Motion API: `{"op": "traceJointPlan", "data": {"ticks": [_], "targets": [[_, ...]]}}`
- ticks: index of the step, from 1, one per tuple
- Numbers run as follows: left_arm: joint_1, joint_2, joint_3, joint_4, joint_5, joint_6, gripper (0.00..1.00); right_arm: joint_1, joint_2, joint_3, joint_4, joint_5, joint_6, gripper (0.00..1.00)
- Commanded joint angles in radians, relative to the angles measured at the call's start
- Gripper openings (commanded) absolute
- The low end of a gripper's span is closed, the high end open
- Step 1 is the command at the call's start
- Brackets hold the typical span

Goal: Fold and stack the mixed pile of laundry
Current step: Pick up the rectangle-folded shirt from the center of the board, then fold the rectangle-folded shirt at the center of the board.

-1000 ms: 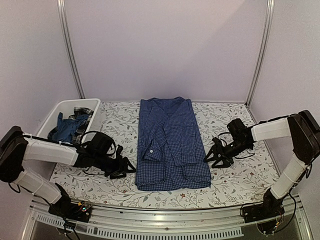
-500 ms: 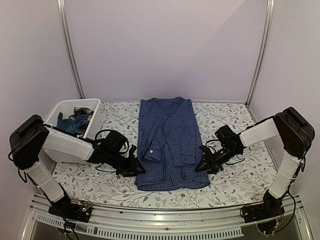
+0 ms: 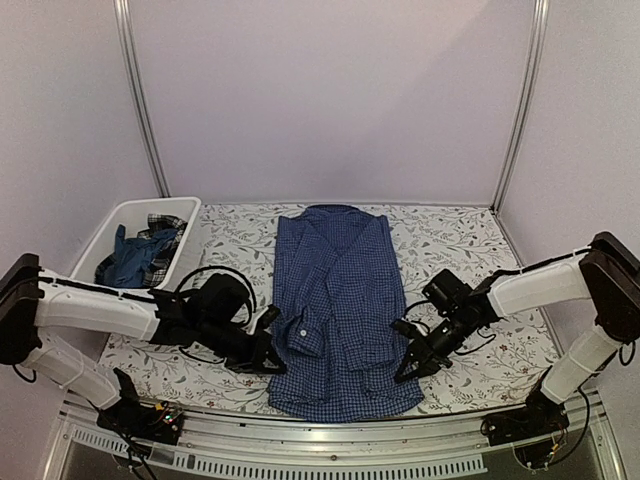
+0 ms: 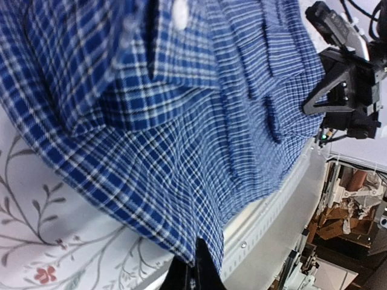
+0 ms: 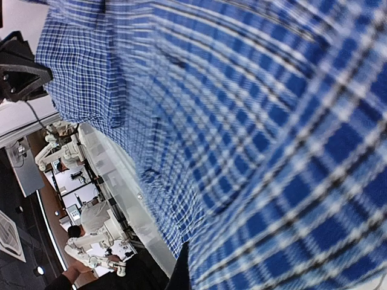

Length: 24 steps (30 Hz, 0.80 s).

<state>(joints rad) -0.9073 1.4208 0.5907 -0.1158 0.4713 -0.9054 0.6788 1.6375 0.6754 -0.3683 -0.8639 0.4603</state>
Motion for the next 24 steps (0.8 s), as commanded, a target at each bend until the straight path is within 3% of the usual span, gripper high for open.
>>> {"op": "traceJointPlan", "data": {"ticks": [1,6,14,20,24], "targets": [[-0.006,-0.164,-0.022,-0.050,-0.032,-0.029,0.00,0.012,-0.166,0.005,-0.055,0.031,0.041,0.00],[0.069,-0.168,0.003,-0.027,-0.005,0.004,0.00,-0.007,-0.152,0.097,-0.056,0.077,0.021,0.00],[0.223,-0.048,0.155,-0.040,0.049,0.119,0.00,-0.148,-0.055,0.283,-0.068,0.092,-0.052,0.00],[0.357,0.165,0.349,-0.035,0.080,0.202,0.00,-0.236,0.134,0.497,-0.064,0.096,-0.109,0.00],[0.440,0.328,0.471,0.002,0.113,0.181,0.00,-0.300,0.296,0.674,-0.060,0.081,-0.123,0.00]]}}
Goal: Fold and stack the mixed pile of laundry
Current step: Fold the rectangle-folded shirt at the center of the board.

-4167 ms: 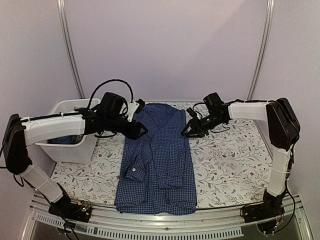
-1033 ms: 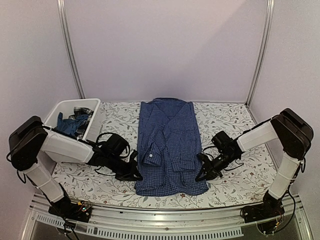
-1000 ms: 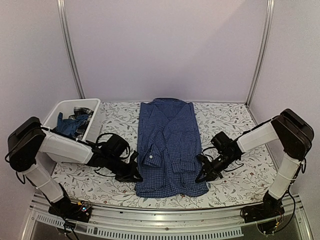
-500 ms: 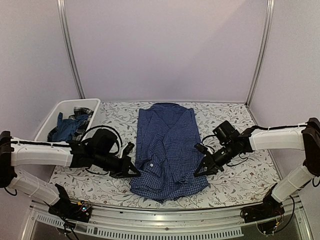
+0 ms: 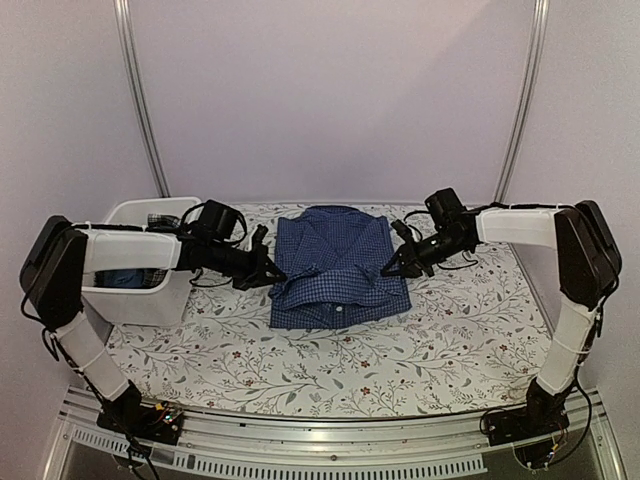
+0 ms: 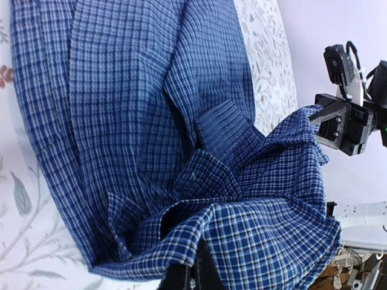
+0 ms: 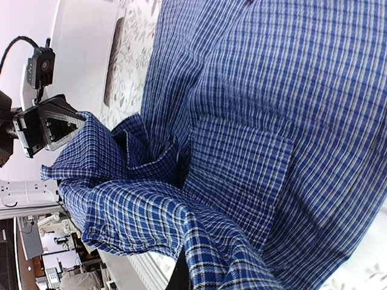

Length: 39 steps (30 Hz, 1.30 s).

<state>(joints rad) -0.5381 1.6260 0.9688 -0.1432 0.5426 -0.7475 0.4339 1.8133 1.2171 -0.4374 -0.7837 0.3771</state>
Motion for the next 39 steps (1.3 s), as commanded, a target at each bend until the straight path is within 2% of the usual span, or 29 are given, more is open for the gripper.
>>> {"op": "traceJointPlan", "data": {"ticks": [1,5,9,10,12,13,17,18,20,25,28,32,35,39], "targets": [[0.085,0.168,0.124,0.034,0.048,0.019,0.00,-0.066,0.176,0.172,0.011,-0.011,-0.039,0.00],[0.126,0.327,0.251,0.059,0.060,-0.010,0.00,-0.087,0.329,0.306,0.015,-0.030,-0.029,0.00],[0.142,0.458,0.348,0.033,0.061,-0.027,0.00,-0.099,0.431,0.349,0.010,-0.036,-0.015,0.00],[0.142,0.477,0.364,0.018,0.050,-0.027,0.00,-0.103,0.442,0.349,0.008,-0.035,-0.010,0.05],[0.145,0.502,0.379,0.013,0.052,-0.025,0.01,-0.109,0.452,0.346,0.010,-0.029,-0.010,0.24],[0.146,0.506,0.384,0.006,0.047,-0.023,0.04,-0.116,0.452,0.344,0.013,-0.037,-0.010,0.30],[0.163,0.452,0.358,0.037,0.036,-0.023,0.29,-0.141,0.409,0.350,0.012,-0.052,-0.004,0.56],[0.169,0.427,0.344,0.046,0.029,-0.022,0.38,-0.152,0.378,0.353,0.009,-0.055,-0.003,0.60],[0.183,0.368,0.309,0.057,0.015,-0.017,0.49,-0.171,0.331,0.348,0.008,-0.077,-0.004,0.70],[0.205,0.211,0.225,0.053,-0.006,0.041,0.61,-0.187,0.205,0.260,-0.017,-0.089,-0.037,0.84],[0.207,0.120,0.130,0.082,0.005,0.059,0.65,-0.186,0.123,0.170,-0.035,-0.102,-0.065,0.84],[0.181,0.027,0.017,0.100,0.024,0.101,0.64,-0.156,0.031,0.045,-0.037,-0.122,-0.075,0.70],[0.132,0.013,-0.013,0.104,0.021,0.129,0.60,-0.104,0.003,0.011,-0.038,-0.112,-0.084,0.61],[0.076,0.060,0.005,0.126,0.002,0.124,0.51,-0.063,0.063,0.039,-0.029,-0.088,-0.078,0.50]]}}
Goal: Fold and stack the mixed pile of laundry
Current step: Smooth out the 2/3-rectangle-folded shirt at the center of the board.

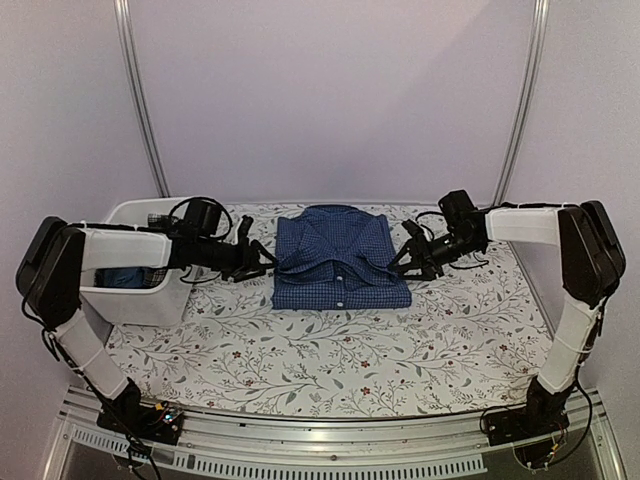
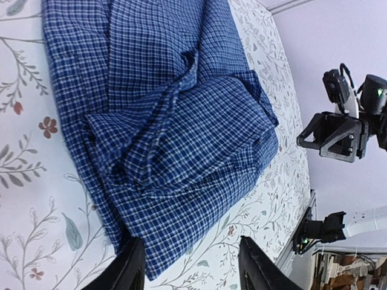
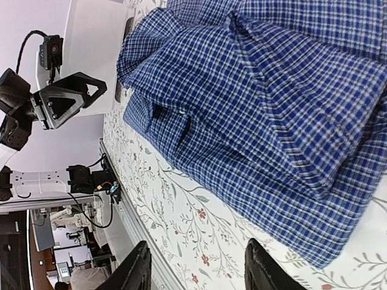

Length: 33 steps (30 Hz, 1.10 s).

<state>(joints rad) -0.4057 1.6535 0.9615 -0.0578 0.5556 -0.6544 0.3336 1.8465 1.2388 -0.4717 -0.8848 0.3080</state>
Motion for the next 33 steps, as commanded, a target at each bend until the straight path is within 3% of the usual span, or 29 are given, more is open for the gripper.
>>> {"op": "traceJointPlan", "data": {"ticks": [1,11,17,25,29,33], "targets": [[-0.064,0.052,0.024,0.041,-0.014,0.026,0.49,0.041,0.046,0.025,0.006,0.027,-0.009,0.48],[-0.087,0.240,0.136,0.115,-0.020,0.005,0.43,0.044,0.262,0.138,0.021,0.079,-0.014,0.42],[-0.068,0.369,0.287,0.118,-0.029,0.020,0.42,0.030,0.377,0.334,0.018,0.129,0.012,0.41],[0.036,0.519,0.552,0.109,-0.058,0.019,0.43,-0.055,0.523,0.626,0.039,0.190,0.086,0.42],[0.079,0.494,0.616,0.105,-0.050,0.035,0.51,-0.064,0.519,0.698,0.039,0.184,0.091,0.58],[0.089,0.386,0.551,0.061,-0.067,0.107,0.55,-0.064,0.408,0.651,0.031,0.181,0.054,0.69]]}}
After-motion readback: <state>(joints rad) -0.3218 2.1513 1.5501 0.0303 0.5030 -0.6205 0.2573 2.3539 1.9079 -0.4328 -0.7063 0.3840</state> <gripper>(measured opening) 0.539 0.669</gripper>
